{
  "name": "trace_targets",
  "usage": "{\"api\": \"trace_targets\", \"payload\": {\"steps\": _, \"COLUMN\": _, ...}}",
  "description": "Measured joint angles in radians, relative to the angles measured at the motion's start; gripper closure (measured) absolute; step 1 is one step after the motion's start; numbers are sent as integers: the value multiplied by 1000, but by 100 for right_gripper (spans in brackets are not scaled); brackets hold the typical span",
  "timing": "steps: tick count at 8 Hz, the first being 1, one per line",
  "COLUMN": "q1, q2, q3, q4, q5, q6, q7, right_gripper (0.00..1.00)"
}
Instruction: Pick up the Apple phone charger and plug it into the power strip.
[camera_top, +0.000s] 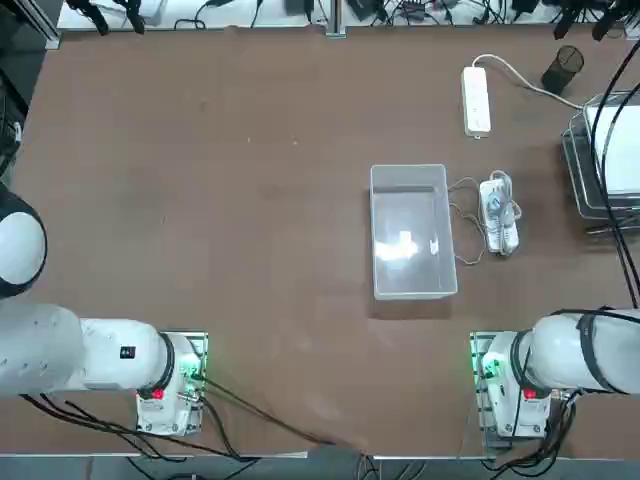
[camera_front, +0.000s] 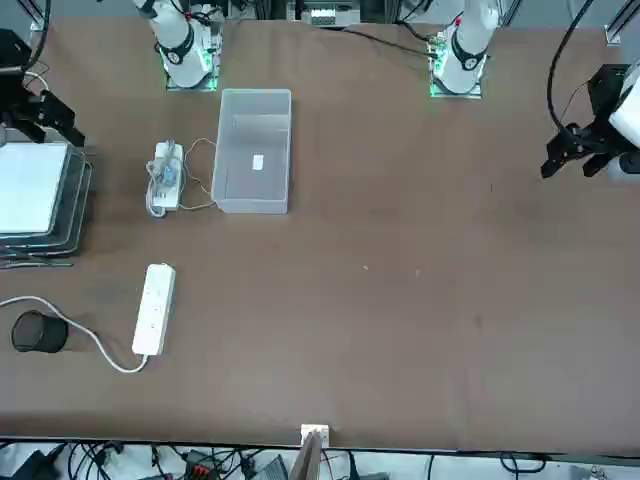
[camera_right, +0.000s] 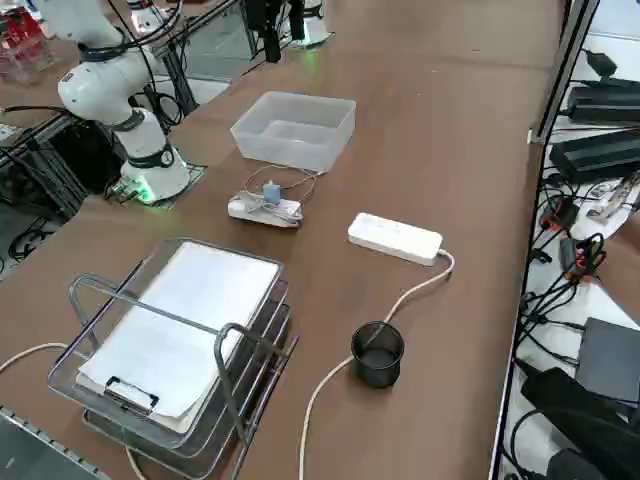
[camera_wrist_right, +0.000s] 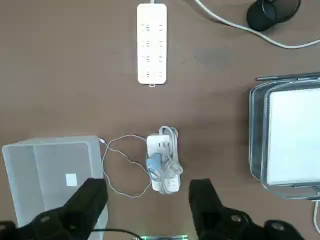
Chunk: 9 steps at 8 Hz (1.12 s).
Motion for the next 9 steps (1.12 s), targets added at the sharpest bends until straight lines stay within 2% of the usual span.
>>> {"api": "trace_targets", "payload": {"steps": 4, "q1": 2, "q2": 0, "q3": 9, "q4": 0, "q5": 0, "q6": 0, "q7": 25, "right_gripper": 0}}
{"api": "trace_targets", "payload": {"steps": 7, "q1": 48, "q2": 16, "q3": 82, "q4": -47, "q5": -17, "q6": -1, "q7": 130, "right_gripper": 0}}
{"api": "trace_targets", "payload": {"steps": 9, "q1": 115, "q2": 21, "q3": 87, "q4": -141, "q5": -95, "q6": 8, "q7": 137, "right_gripper": 0}}
